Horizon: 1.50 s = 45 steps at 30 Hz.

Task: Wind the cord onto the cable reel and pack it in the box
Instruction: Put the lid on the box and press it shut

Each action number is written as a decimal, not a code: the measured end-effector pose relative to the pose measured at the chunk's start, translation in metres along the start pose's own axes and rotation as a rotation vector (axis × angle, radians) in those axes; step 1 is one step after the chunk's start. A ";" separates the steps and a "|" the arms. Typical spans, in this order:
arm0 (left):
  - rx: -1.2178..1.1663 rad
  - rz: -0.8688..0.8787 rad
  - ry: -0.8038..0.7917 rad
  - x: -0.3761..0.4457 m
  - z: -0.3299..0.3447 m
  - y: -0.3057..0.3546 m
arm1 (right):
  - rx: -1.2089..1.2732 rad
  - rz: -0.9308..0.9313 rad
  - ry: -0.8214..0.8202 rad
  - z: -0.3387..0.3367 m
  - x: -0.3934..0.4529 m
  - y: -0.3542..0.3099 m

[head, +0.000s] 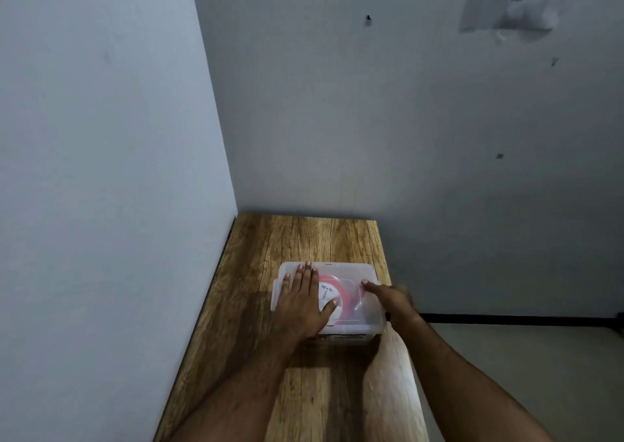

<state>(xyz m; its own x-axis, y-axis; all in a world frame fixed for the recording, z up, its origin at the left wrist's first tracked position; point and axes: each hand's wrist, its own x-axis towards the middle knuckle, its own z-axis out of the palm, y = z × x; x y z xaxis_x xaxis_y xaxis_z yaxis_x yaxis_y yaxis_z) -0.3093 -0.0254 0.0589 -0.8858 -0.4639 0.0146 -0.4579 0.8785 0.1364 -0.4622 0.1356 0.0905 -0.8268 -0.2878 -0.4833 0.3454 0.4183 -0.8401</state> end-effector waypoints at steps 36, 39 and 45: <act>-0.463 -0.448 0.203 -0.008 -0.033 -0.014 | -1.246 -0.841 -0.083 0.056 -0.010 0.017; -1.183 -0.806 -0.038 0.002 -0.014 -0.047 | -1.238 -0.831 -0.074 0.056 -0.011 0.017; -1.602 -0.819 -0.195 -0.005 -0.019 -0.055 | -1.209 -0.823 -0.071 0.058 -0.010 0.018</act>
<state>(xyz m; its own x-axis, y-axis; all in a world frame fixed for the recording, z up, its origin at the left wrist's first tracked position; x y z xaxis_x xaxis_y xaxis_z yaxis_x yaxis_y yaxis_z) -0.2785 -0.0740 0.0705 -0.5472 -0.5537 -0.6277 -0.3317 -0.5451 0.7700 -0.4220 0.0964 0.0660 -0.5667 -0.8237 -0.0209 -0.8080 0.5605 -0.1819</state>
